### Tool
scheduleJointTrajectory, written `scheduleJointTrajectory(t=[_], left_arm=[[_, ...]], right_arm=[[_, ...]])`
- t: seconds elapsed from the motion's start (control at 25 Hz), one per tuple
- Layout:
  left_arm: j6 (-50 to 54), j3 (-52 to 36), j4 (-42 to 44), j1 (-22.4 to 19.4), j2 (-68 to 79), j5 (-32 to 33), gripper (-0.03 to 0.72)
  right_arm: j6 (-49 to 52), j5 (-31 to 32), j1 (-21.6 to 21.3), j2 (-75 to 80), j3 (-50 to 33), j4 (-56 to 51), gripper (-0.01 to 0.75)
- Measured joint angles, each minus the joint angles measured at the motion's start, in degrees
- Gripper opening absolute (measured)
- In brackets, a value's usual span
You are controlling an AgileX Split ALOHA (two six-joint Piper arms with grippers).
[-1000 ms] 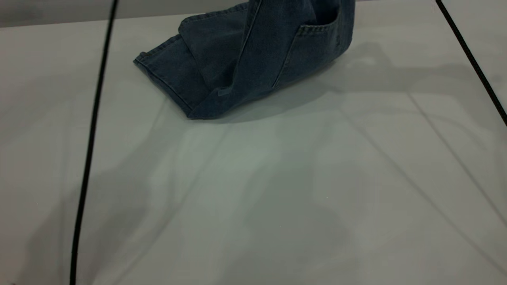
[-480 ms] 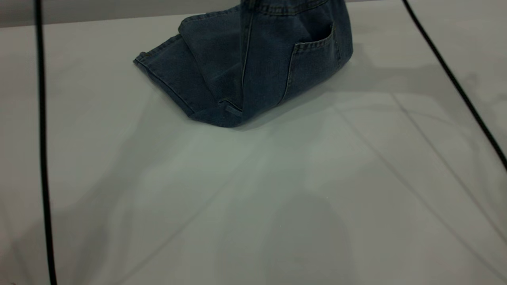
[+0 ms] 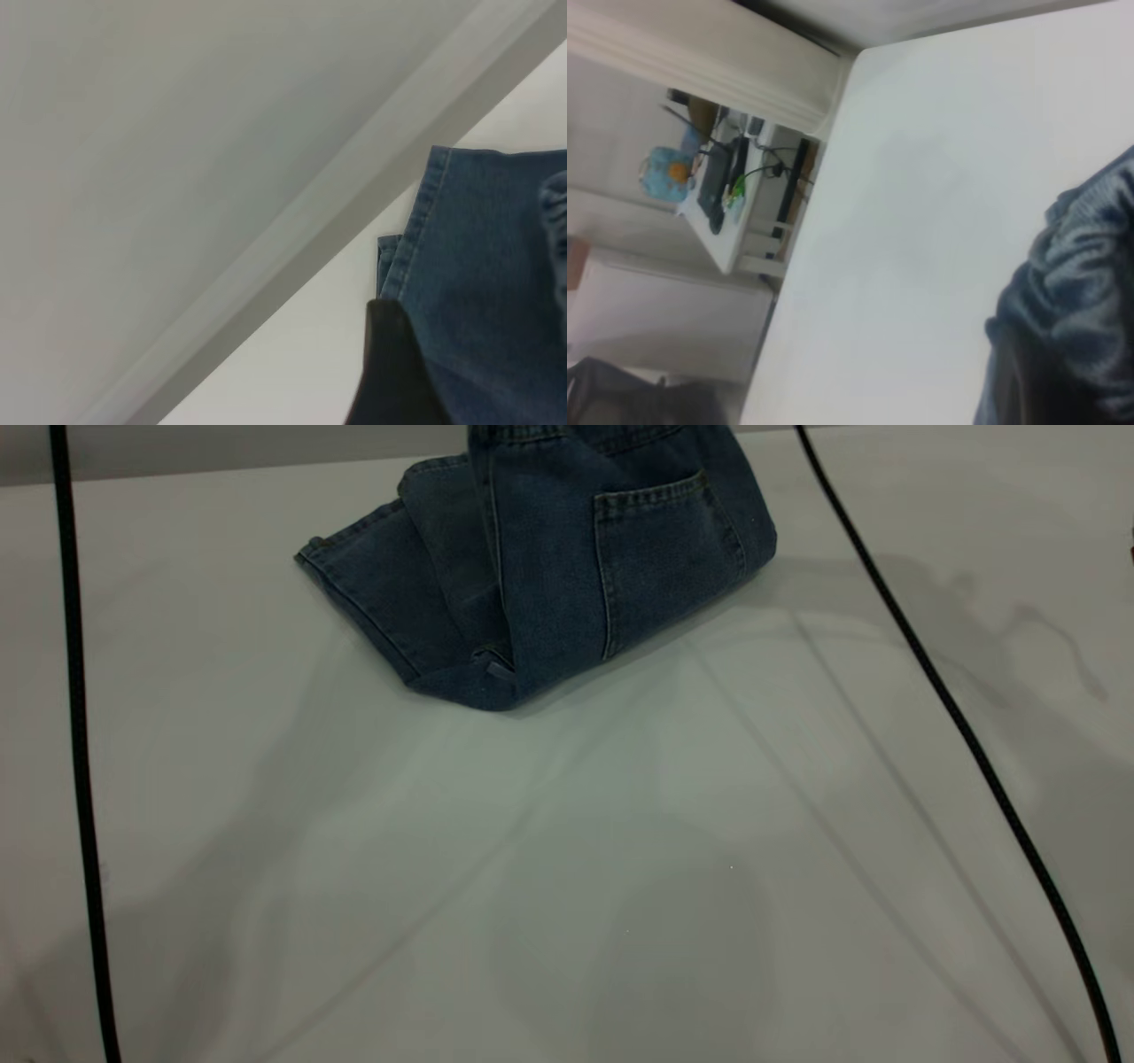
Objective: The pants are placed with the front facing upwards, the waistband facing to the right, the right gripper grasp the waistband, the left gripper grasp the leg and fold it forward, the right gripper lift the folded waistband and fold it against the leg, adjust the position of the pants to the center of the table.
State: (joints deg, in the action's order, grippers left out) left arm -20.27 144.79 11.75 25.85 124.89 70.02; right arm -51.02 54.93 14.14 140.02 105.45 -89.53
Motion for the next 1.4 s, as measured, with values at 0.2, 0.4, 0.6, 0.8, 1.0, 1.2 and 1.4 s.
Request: scheduleJointTrajectory(t=[0.2, 0.4, 0.6, 0.8, 1.0, 1.2, 1.4], left_arm=[[0.00, -0.06, 0.06, 0.00, 0.00, 0.00, 0.415], [0.00, -0.06, 0.11, 0.00, 0.00, -0.12, 0.415], [0.00, -0.06, 0.11, 0.00, 0.00, -0.12, 0.415], [0.00, -0.06, 0.11, 0.00, 0.00, -0.12, 0.415], [0.68, -0.12, 0.11, 0.00, 0.00, -0.12, 0.415], [4.43, -0.12, 0.11, 0.00, 0.00, -0.12, 0.415], [4.43, -0.12, 0.11, 0.00, 0.00, -0.07, 0.415]], right_arm=[[-0.21, -2.78, 1.37, 4.10, 3.14, -2.46, 0.054], [-0.74, -2.85, 2.58, 4.81, 3.14, -2.05, 0.144], [-0.63, -2.85, 2.82, 4.71, 3.14, -2.08, 0.386], [-0.04, -2.78, 2.39, 4.58, 3.62, -0.59, 0.554], [4.36, -2.69, -0.22, 4.58, 7.17, 6.47, 0.581], [14.37, 0.90, -5.04, 4.54, 13.99, 19.40, 0.583], [24.26, 7.44, -10.18, 4.52, 23.42, 35.20, 0.584]])
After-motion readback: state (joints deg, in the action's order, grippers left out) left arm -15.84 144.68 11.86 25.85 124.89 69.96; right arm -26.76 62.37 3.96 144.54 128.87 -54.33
